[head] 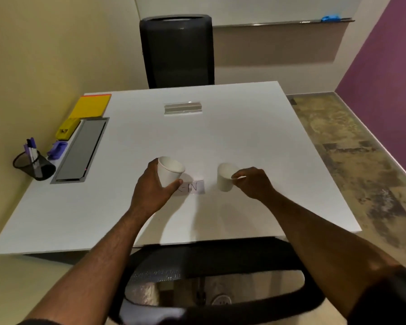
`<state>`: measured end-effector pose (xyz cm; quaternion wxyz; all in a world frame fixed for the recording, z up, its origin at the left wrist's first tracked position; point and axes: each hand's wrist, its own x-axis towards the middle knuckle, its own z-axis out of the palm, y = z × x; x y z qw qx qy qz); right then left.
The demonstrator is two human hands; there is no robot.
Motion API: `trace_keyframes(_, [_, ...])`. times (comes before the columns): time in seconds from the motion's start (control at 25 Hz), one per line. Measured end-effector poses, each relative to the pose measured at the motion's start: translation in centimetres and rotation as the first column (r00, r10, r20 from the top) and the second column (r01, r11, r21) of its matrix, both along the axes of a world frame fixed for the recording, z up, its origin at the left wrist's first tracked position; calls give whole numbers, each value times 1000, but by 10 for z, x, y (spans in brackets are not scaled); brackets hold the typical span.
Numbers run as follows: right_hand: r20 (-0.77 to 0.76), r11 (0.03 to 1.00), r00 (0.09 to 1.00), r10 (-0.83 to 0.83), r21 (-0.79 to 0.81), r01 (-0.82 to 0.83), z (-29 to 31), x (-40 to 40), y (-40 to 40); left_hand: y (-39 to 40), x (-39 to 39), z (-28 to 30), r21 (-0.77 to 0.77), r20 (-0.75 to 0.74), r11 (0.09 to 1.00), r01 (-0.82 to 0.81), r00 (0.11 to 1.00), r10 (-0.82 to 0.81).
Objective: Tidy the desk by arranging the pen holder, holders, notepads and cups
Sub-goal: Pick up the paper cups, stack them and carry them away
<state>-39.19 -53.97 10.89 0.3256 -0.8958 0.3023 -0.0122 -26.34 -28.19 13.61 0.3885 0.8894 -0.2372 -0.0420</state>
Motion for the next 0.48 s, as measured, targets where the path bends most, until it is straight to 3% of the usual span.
trace_keyframes(0.16, [-78,997,994,73,-27,-75,-44,28,-10,-8,19,-15,48,-8,998,-50,999,50])
trace_keyframes(0.48, [-53,972,973,224,-66,-227,-77,29,-27,-27,23,-27,102,-19,990,-96,995,99])
